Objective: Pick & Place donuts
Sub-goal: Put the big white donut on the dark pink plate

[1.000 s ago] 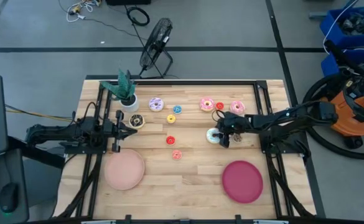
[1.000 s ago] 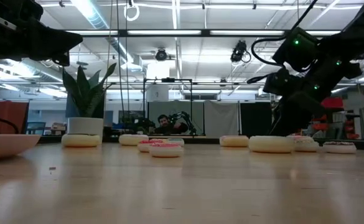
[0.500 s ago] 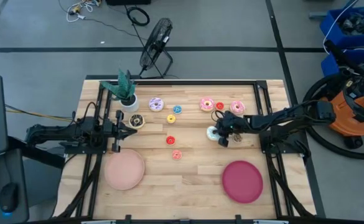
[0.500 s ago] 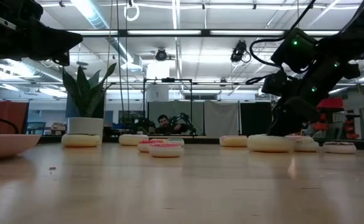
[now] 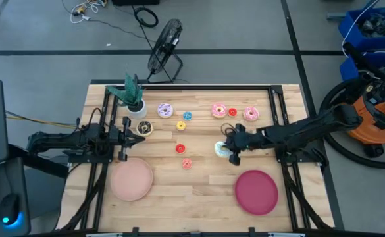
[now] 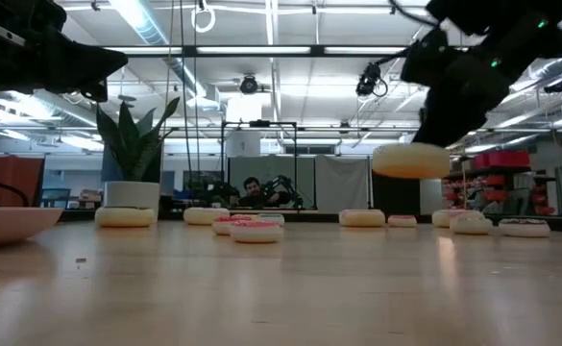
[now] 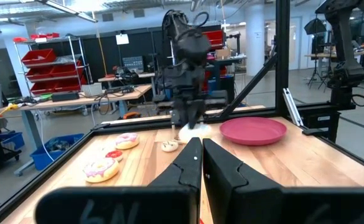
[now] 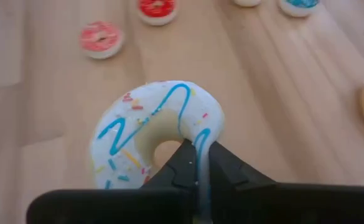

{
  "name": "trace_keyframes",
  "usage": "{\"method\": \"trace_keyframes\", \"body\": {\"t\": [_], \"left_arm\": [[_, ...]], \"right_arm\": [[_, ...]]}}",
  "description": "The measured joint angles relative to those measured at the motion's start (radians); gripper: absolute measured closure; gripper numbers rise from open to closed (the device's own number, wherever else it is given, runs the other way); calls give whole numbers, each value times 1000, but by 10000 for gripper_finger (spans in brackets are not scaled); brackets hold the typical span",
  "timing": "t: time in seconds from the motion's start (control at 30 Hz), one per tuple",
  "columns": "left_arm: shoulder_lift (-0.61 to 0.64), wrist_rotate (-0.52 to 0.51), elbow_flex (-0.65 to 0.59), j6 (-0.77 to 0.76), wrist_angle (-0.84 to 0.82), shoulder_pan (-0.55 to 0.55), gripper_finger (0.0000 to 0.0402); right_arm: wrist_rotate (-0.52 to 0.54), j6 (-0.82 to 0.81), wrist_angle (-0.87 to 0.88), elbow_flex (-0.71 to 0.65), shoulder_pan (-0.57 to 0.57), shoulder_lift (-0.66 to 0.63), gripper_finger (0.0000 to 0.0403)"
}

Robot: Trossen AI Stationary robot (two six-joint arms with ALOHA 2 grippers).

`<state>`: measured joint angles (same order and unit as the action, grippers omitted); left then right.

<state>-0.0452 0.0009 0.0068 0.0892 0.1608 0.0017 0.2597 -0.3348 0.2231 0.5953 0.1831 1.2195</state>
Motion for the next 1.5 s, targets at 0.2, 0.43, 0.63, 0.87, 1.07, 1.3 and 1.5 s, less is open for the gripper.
{"method": "trace_keyframes", "body": {"t": [0.2, 0.43, 0.63, 0.87, 1.07, 1.3, 1.5], "left_arm": [[0, 0, 0, 0, 0, 0, 383], [0, 0, 0, 0, 0, 0, 383], [0, 0, 0, -3, -1, 0, 383], [0, 0, 0, -26, -1, 0, 383], [0, 0, 0, -34, -1, 0, 383], [0, 0, 0, -53, -1, 0, 383], [0, 0, 0, -53, -1, 0, 383]], "right_arm": [[38, -277, 128, 21, 198, -19, 381], [37, -740, 248, 21, 493, -19, 383], [108, -1054, 273, 21, 733, 8, 384], [249, -1139, 334, 21, 845, 114, 384], [259, -1080, 381, 21, 846, 197, 383], [259, -1001, 388, 21, 846, 211, 382], [258, -946, 387, 21, 846, 206, 360]]}}
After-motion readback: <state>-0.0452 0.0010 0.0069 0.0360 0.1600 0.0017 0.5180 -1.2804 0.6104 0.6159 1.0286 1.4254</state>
